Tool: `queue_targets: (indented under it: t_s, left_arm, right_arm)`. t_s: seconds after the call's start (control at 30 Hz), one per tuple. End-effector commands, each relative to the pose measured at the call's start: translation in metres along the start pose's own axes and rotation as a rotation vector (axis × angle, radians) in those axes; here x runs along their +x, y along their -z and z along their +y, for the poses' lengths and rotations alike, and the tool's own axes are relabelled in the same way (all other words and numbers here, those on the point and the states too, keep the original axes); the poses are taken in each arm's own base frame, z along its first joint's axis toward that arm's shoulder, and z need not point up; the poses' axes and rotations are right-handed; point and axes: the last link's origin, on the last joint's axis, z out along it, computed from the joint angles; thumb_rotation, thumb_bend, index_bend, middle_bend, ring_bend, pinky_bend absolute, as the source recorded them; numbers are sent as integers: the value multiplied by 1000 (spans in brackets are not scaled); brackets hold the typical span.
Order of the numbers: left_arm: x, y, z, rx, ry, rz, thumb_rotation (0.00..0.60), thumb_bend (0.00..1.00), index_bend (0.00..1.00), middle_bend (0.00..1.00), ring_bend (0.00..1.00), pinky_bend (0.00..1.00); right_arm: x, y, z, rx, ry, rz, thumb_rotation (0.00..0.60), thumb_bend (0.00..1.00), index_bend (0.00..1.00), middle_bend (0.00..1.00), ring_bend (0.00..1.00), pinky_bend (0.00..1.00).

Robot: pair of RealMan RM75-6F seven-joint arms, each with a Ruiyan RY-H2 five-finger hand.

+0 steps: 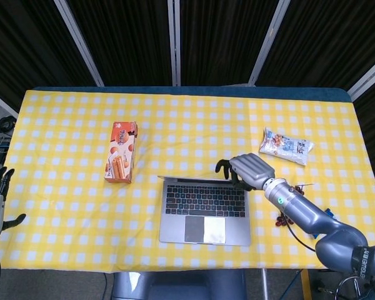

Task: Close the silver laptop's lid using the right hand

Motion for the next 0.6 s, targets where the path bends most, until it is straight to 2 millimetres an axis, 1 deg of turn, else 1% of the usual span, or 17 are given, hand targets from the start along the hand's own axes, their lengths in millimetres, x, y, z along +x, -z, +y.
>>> queue_targets:
  t_s: [0.03,0.23,0.4,0.43,0.6]
  left_arm:
    - [0,0,1,-3,2,2,600,0,0,0,0,0]
    - [-1,0,1,-9,-1,1,600,0,0,0,0,0]
    - [0,0,1,-8,0,3,600,0,0,0,0,0]
    - [0,0,1,-9,-1,3,600,0,0,0,0,0]
    - [-1,0,1,-12,-2,0,600,0,0,0,0,0]
  right_arm:
    - [-12,10,-5,28,56,-26,600,1000,349,451,380,364]
    - [-34,18,-15,107,167,-21,600,1000,339,449,380,363]
    - [-55,22,-15,138,221,-60,600,1000,337,449,380,363]
    - [-63,23,-14,147,239,-73,600,1000,337,447,380,363]
    - [-86,25,-12,179,288,-99,600,1000,315,422,379,361]
